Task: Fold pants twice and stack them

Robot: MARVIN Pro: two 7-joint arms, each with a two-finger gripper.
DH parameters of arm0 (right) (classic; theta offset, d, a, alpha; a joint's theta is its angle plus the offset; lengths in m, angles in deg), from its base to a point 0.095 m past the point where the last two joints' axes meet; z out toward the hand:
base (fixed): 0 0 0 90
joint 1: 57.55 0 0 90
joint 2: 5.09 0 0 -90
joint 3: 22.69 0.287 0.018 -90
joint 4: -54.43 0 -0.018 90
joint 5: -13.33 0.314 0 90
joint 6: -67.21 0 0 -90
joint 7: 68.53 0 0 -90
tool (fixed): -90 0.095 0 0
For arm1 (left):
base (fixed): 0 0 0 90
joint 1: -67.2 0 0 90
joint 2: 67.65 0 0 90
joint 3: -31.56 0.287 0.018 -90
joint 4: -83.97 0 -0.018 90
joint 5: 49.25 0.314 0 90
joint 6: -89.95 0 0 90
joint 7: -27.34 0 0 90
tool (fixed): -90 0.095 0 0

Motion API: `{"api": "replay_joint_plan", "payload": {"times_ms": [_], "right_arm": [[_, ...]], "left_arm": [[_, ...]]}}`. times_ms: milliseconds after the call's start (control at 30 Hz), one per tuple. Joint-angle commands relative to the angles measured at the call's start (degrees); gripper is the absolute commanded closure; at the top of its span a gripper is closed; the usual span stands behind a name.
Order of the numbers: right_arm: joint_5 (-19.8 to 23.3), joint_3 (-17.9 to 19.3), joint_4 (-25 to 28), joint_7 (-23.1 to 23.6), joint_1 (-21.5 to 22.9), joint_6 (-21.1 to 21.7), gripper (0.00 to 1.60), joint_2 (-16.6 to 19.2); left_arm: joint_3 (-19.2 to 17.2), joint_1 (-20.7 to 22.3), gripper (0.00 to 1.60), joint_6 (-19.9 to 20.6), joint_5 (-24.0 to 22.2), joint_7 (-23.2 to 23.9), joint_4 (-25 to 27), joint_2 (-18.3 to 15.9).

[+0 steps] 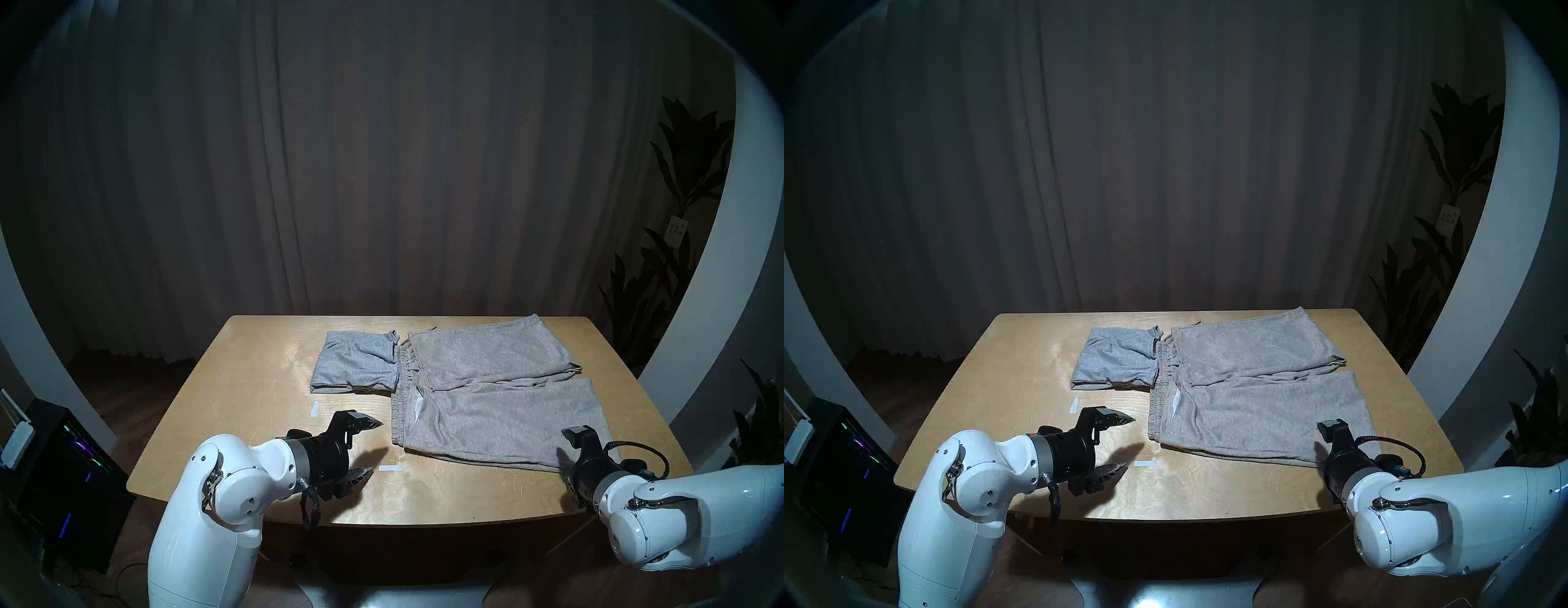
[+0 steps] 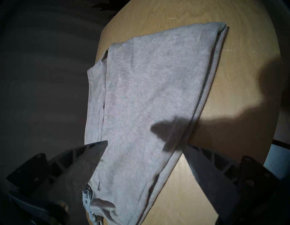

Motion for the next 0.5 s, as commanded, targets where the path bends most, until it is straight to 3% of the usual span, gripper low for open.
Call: {"api": "replay_joint_plan", "payload": {"times_ms": [0,467], "right_arm": [[-0.16,-0.17,-1.03,1.47,-1.02,-0.15,0.00,0.07],[-0.16,-0.84,-4.49,4.19,-2.58,0.08,0.00,0.07]], "left_arm": [[1.47,2.34,0.00,0.42,0.18,0.10,0.03,0.53],[5.61,4.39,0.00,1.43,0.14,-0.08,-1.38,1.61]]}}
